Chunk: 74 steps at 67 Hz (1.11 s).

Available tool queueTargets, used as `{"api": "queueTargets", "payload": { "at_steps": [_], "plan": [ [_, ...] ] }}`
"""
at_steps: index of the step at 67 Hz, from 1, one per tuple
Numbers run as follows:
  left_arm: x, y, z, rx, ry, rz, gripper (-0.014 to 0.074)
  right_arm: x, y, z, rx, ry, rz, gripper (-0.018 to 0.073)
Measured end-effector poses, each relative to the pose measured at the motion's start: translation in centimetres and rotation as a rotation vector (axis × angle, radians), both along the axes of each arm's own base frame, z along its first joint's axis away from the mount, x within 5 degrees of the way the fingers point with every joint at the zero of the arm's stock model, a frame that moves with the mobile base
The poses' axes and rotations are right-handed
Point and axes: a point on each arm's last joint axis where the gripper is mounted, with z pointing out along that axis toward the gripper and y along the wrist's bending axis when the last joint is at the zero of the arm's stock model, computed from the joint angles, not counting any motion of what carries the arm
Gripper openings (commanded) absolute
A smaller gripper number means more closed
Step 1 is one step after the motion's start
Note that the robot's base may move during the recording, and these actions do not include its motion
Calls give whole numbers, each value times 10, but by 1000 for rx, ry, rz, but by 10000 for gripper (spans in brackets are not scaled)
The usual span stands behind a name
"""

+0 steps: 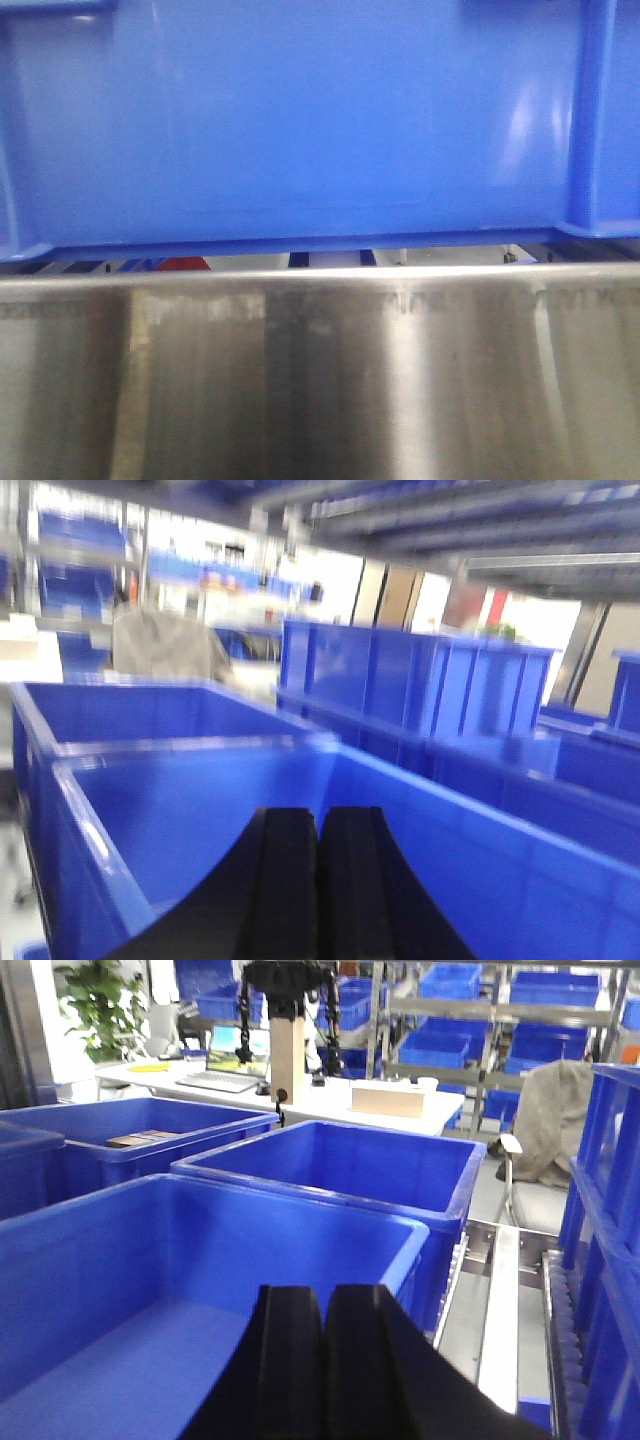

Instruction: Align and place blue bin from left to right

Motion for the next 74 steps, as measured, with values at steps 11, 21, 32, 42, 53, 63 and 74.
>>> {"api": "queueTargets", "payload": {
  "at_steps": [11, 21, 32, 42, 53, 63, 74],
  "plan": [
    [-18, 13, 7, -28, -64, 9, -111, -22, -19, -3, 45, -59, 3, -70],
    [-26, 18, 9, -42, -88, 13, -111, -31, -26, 1, 74, -92, 4, -70],
    [-26, 19, 9, -43, -88, 16, -111, -31, -27, 1, 74, -93, 4, -70],
    [-26, 19, 9, -43, -88, 16, -111, -31, -27, 1, 74, -93, 4, -70],
    [-26, 19, 9, -42, -87, 17, -111, -31, -27, 1, 72, -94, 4, -70],
    [-26, 19, 9, -42, -87, 17, -111, -31, -27, 1, 72, -94, 4, -70],
    [-26, 19, 9, -42, -87, 17, -111, -31, -27, 1, 72, -94, 4, -70]
  ]
}}
